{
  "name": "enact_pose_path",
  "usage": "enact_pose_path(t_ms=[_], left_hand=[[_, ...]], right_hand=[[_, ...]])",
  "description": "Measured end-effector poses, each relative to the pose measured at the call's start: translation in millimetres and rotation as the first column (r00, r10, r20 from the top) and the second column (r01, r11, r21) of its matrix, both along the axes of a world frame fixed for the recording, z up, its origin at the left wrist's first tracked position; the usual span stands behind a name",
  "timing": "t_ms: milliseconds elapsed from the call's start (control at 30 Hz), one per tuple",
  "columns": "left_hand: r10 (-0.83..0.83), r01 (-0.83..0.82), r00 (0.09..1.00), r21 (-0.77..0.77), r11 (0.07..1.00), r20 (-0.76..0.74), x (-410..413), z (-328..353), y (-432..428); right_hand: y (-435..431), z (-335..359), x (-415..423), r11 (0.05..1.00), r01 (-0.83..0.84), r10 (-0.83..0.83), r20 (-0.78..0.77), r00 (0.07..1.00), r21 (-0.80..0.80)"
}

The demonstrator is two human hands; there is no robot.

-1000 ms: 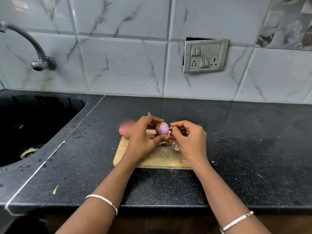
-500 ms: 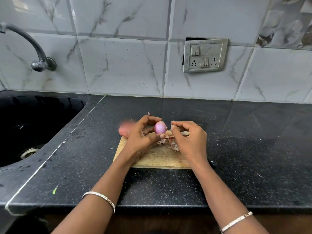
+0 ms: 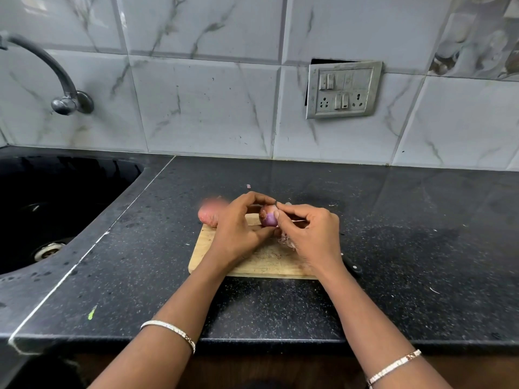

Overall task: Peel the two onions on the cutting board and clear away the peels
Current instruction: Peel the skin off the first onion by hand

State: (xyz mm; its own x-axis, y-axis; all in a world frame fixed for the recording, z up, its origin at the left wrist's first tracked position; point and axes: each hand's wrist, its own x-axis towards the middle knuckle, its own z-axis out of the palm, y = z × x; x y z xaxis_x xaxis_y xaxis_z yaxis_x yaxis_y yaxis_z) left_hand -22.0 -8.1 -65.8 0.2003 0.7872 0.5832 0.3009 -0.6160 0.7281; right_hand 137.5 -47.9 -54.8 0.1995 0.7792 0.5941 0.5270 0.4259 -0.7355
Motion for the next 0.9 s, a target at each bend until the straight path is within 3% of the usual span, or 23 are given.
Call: enact_pose_path(t_ms=[500,900], left_hand=[[0.043,-0.039,0.993,-0.033,0.999,0.108,-0.5,-0.6,0.5],[0.087,-0.075,0.993,0.144,0.987,-0.082,0.8,-2.2,2.0]], right_hand=[[-1.6,1.1,-1.4,0.999,-0.023,0.022,-0.031,0.999,-0.032],[-2.4,-0.3,-1.0,1.0,0.007,-0.005,0.123,0.992,-0.017]])
